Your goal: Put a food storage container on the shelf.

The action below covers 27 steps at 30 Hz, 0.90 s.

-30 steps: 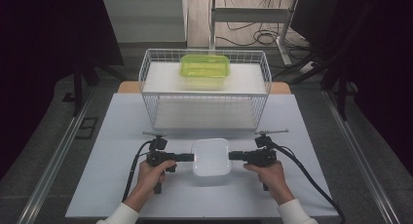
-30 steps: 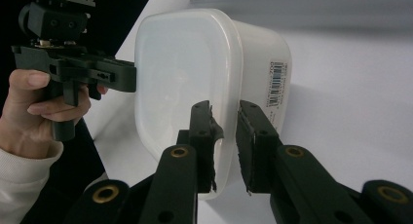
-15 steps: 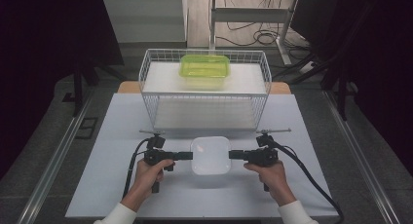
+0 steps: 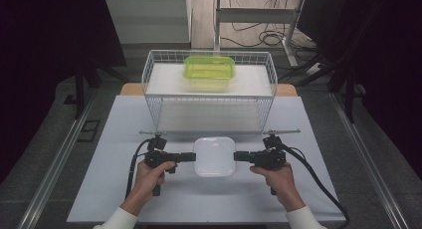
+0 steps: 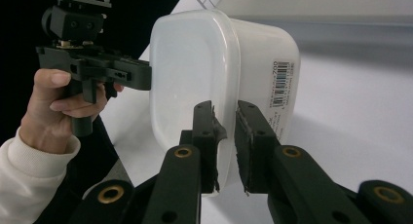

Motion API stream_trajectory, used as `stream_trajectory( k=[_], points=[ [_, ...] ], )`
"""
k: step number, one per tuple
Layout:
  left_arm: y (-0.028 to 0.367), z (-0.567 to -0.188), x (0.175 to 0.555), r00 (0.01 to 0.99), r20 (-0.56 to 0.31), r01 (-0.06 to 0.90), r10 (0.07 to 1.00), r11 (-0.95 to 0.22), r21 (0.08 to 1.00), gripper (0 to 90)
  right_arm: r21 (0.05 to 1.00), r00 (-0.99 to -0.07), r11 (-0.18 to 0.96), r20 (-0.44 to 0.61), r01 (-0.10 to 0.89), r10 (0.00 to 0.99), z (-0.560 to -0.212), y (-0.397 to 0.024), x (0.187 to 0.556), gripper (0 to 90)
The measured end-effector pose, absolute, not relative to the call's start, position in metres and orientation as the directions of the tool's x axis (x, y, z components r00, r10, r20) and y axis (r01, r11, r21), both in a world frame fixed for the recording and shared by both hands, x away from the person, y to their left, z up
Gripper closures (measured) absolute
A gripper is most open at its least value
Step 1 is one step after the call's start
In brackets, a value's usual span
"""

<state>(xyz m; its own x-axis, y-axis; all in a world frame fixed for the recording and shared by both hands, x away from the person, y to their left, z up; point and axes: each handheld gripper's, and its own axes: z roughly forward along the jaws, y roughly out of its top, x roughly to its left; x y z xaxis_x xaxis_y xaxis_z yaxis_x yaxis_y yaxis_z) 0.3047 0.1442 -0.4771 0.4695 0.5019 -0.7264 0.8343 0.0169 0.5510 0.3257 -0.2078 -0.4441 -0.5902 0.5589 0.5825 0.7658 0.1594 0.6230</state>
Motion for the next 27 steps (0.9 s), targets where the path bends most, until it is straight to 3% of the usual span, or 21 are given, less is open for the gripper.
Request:
stream_trajectory(
  k=[27],
  points=[
    [0.146,-0.405,0.312,0.563,-0.622,0.74,0.543,0.004,0.673,79.9,0.74,-0.681,0.162,0.48,0.653,0.554,-0.38,-0.203,0.331,79.1]
  ],
)
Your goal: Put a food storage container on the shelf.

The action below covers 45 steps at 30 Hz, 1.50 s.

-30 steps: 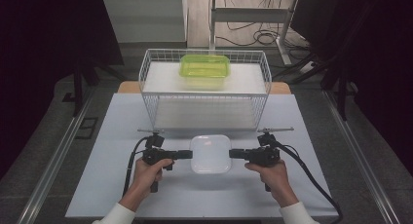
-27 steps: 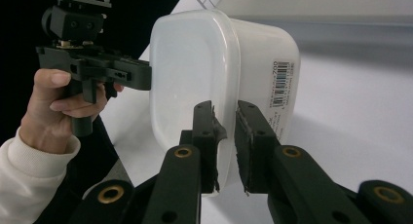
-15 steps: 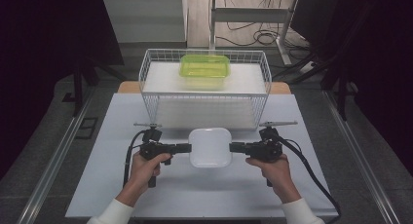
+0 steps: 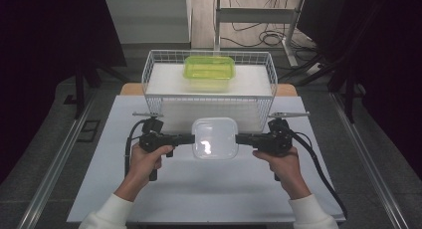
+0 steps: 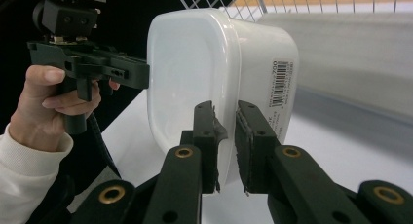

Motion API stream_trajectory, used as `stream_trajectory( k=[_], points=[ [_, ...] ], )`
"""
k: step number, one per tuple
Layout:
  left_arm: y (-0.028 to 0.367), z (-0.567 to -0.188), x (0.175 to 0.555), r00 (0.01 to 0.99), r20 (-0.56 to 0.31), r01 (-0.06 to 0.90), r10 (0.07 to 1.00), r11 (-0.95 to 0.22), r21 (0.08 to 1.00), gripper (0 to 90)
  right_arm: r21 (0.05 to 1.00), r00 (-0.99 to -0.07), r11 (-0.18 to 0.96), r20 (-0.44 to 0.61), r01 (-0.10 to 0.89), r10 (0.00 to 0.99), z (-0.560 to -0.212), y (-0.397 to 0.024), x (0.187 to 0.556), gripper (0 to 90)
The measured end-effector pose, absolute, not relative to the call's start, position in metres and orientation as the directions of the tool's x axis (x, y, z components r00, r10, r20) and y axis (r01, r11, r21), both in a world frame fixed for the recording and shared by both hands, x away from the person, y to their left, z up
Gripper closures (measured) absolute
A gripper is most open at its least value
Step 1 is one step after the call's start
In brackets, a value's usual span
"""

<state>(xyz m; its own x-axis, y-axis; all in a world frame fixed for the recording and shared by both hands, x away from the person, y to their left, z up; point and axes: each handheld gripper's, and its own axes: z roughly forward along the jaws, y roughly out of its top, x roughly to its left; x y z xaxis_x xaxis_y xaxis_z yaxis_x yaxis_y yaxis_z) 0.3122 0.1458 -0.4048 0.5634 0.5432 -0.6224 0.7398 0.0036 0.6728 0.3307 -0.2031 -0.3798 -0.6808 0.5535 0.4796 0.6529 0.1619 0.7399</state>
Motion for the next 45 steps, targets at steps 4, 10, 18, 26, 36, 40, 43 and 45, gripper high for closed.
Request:
stream_trajectory(
  k=[4,10,18,26,36,40,43,45],
  points=[
    [0.146,-0.396,0.313,0.572,-0.609,0.728,0.55,0.002,0.686,79.8,0.756,-0.695,0.164,0.463,0.634,0.55,-0.372,-0.202,0.332,79.0],
    [0.148,-0.386,0.314,0.583,-0.595,0.714,0.553,0.001,0.7,79.8,0.775,-0.711,0.161,0.449,0.611,0.54,-0.363,-0.201,0.332,78.9],
    [0.151,-0.367,0.317,0.599,-0.57,0.693,0.562,-0.007,0.721,79.8,0.795,-0.728,0.155,0.434,0.587,0.531,-0.349,-0.198,0.336,78.8],
    [0.152,-0.343,0.32,0.618,-0.527,0.657,0.584,-0.017,0.753,79.7,0.822,-0.748,0.147,0.406,0.55,0.525,-0.333,-0.196,0.343,78.7],
    [0.154,-0.317,0.327,0.641,-0.48,0.612,0.599,-0.022,0.791,79.7,0.857,-0.775,0.132,0.371,0.498,0.512,-0.312,-0.194,0.352,78.7],
    [0.153,-0.311,0.333,0.645,-0.467,0.602,0.604,-0.026,0.798,79.8,0.862,-0.774,0.127,0.365,0.491,0.517,-0.307,-0.194,0.359,78.8],
    [0.152,-0.305,0.338,0.655,-0.454,0.59,0.605,-0.034,0.807,79.8,0.867,-0.776,0.122,0.359,0.483,0.519,-0.305,-0.195,0.364,78.7],
    [0.151,-0.302,0.341,0.661,-0.444,0.582,0.604,-0.04,0.812,79.9,0.868,-0.774,0.117,0.36,0.482,0.521,-0.304,-0.195,0.368,78.8]
  ],
)
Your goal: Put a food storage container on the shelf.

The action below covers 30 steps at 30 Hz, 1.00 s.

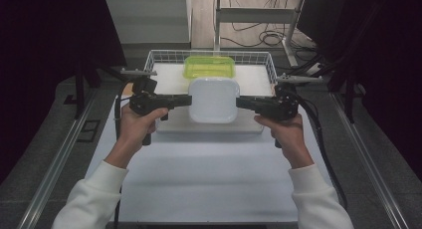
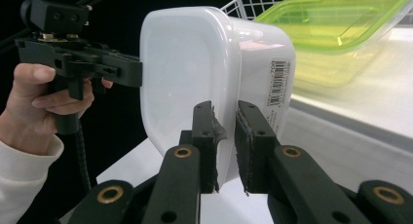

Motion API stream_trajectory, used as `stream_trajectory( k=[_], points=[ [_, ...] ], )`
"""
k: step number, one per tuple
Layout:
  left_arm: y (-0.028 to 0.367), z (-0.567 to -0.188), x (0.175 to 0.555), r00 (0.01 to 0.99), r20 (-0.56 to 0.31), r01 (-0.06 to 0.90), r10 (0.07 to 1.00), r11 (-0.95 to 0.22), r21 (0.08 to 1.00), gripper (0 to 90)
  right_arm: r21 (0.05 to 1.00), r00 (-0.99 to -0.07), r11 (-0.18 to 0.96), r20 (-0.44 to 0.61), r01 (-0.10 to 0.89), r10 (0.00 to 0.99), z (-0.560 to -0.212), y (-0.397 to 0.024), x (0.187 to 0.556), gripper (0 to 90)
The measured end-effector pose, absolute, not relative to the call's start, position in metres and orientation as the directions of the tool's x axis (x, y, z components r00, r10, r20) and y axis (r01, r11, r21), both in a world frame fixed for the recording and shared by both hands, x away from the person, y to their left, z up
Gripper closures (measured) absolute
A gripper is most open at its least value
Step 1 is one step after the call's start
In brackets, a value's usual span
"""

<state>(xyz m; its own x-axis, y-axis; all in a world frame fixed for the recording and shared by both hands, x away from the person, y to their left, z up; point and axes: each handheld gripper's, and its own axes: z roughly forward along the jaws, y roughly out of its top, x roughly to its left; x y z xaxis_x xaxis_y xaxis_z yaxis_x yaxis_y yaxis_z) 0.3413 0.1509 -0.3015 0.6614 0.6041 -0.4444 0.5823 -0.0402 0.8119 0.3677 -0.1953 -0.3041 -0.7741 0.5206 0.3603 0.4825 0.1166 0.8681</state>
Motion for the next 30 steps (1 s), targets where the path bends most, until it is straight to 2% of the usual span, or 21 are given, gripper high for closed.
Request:
stream_trajectory(
  k=[14,30],
  points=[
    [0.153,-0.283,0.364,0.674,-0.425,0.559,0.604,-0.042,0.828,80.4,0.879,-0.77,0.081,0.364,0.47,0.523,-0.289,-0.194,0.39,78.7],
    [0.163,-0.265,0.378,0.684,-0.41,0.534,0.604,-0.031,0.845,80.3,0.89,-0.78,0.093,0.337,0.447,0.528,-0.265,-0.184,0.403,78.8]
  ],
)
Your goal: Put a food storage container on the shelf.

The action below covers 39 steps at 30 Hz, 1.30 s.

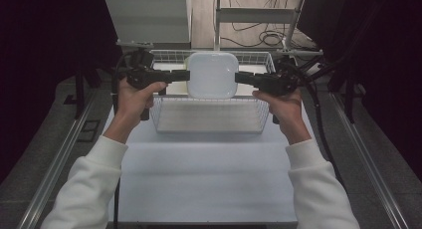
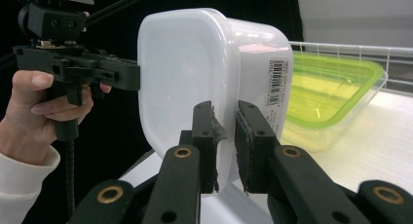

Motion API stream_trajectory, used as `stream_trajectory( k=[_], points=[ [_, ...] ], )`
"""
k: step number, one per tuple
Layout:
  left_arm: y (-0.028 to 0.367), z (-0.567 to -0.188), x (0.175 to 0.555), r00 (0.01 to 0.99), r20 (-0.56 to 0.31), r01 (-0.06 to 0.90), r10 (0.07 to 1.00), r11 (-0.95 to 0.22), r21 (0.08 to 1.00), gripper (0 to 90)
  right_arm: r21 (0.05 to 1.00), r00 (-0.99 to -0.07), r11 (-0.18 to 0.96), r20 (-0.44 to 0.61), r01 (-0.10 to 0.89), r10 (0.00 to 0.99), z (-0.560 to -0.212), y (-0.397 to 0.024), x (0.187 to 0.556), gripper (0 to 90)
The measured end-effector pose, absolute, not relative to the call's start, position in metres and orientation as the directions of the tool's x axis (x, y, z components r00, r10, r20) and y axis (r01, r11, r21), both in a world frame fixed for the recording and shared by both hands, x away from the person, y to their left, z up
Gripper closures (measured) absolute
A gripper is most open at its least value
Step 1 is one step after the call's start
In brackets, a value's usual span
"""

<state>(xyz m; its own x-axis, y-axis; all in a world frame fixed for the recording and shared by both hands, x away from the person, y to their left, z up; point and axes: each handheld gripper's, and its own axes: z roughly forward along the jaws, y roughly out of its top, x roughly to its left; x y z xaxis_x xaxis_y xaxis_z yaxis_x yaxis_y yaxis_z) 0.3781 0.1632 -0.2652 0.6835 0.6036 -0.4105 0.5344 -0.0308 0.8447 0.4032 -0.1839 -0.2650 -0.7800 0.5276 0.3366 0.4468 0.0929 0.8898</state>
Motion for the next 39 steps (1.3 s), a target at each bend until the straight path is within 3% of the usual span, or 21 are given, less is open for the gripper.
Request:
stream_trajectory(
  k=[15,39],
  points=[
    [0.17,-0.251,0.411,0.679,-0.414,0.546,0.606,-0.04,0.837,80.2,0.881,-0.766,0.096,0.344,0.463,0.544,-0.248,-0.175,0.431,78.8],
    [0.179,-0.265,0.468,0.614,-0.535,0.653,0.58,0.008,0.758,80.0,0.82,-0.703,0.099,0.413,0.563,0.578,-0.251,-0.164,0.482,78.3]
  ],
)
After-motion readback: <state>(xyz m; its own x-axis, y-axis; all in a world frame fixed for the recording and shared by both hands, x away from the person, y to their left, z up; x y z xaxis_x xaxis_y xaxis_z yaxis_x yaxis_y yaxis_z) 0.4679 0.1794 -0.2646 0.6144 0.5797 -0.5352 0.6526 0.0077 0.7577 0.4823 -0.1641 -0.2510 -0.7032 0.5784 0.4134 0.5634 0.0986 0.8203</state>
